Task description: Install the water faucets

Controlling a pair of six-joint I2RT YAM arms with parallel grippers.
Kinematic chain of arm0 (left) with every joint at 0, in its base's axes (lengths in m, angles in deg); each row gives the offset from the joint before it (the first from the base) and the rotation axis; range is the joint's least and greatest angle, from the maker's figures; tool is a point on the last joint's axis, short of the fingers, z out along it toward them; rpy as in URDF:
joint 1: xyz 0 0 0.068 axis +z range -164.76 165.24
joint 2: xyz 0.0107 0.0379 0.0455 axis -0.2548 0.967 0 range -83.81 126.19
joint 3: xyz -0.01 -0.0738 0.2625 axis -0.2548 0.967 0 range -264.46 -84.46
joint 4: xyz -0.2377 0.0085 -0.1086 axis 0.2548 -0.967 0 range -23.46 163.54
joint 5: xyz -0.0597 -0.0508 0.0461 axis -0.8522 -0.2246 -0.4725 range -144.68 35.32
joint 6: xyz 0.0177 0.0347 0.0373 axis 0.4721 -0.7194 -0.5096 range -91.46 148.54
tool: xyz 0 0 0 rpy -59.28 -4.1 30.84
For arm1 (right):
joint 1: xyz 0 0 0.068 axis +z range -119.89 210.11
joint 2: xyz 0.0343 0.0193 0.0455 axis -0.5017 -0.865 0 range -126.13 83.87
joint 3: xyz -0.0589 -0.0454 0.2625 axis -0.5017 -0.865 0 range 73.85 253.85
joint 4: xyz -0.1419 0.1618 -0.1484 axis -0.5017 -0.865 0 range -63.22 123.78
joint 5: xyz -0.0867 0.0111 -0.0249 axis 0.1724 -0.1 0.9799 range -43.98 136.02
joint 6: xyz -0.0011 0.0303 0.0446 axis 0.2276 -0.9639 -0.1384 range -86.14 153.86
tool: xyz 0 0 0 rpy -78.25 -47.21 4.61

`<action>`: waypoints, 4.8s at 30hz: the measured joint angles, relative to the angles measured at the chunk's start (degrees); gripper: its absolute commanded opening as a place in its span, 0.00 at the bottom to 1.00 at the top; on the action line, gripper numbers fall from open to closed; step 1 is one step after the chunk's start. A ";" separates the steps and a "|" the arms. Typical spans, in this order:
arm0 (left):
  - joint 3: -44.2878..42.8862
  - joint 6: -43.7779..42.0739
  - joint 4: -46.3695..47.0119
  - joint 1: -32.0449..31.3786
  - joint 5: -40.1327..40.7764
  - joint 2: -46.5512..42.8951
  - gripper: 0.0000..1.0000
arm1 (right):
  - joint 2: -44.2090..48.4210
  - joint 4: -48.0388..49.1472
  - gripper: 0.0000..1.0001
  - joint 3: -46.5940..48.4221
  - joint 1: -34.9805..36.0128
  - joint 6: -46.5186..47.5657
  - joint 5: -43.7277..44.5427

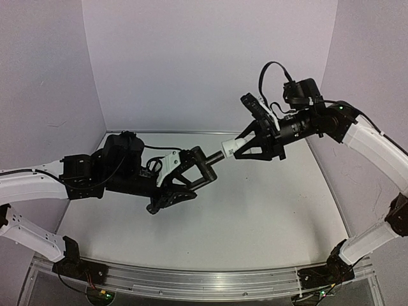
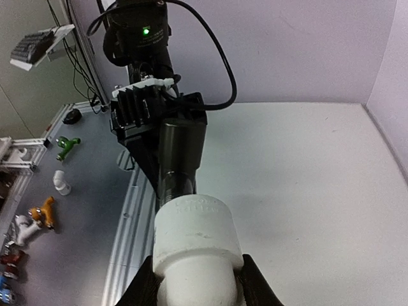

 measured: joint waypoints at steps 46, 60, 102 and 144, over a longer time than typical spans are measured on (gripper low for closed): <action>-4.31 23.10 0.10 1.34 -35.00 7.09 0.00 | 20.11 19.76 0.00 -24.91 0.59 85.84 1.60; -4.78 29.05 2.86 2.81 -42.77 9.32 0.00 | 20.56 20.89 0.00 -26.62 0.80 86.28 -1.15; -11.99 20.60 -8.43 3.37 -43.00 12.28 0.00 | 22.57 24.89 0.00 -29.31 1.47 81.05 -1.01; -12.33 -3.20 -16.58 -2.05 8.17 10.76 0.00 | 8.90 11.78 0.00 -17.91 1.67 -19.64 7.17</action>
